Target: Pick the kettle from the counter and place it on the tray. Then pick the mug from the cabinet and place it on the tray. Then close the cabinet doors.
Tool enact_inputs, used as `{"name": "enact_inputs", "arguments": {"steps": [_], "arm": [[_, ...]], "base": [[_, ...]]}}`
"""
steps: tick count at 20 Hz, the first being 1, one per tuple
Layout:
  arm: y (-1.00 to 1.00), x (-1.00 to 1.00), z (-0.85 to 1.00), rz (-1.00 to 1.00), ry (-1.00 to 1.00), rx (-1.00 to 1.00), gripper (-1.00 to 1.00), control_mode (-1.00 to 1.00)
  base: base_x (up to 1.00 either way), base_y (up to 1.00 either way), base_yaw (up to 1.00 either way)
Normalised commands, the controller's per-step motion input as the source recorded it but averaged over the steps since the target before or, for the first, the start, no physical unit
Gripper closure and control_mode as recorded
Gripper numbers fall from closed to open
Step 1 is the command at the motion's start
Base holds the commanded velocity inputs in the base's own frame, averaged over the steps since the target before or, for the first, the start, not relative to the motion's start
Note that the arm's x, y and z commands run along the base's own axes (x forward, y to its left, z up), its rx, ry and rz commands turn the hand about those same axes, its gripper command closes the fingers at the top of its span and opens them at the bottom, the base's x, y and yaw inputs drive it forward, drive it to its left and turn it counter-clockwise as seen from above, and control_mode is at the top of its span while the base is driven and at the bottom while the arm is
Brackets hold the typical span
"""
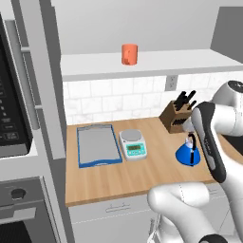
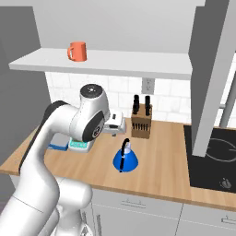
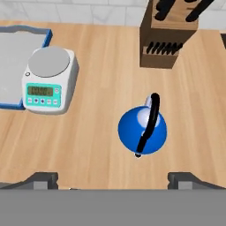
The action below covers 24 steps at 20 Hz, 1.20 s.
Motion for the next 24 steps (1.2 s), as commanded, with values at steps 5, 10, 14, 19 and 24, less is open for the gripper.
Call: {"name": "enact_inputs", "arguments": {"steps": [5, 10, 14, 19, 24], "arm": [[-0.34, 0.24, -0.33, 0.0, 0.02, 0.0, -1.0, -1.0], [-0.22, 0.25, -0.32, 0.0, 0.08, 0.0, -1.0, -1.0], [-0.1, 0.32, -0.3, 0.0, 0.1, 0.0, -1.0, -1.0], [-0.1, 0.39, -0.26, 0.0, 0.11, 0.0, -1.0, -1.0], [-0.21, 0.32, -0.24, 0.0, 0.14, 0.0, -1.0, -1.0]], "base": [[0.0, 0.0, 0.0], [0.0, 0.0, 0.0], [0.0, 0.0, 0.0], [0.0, 0.0, 0.0], [0.0, 0.0, 0.0]]}}
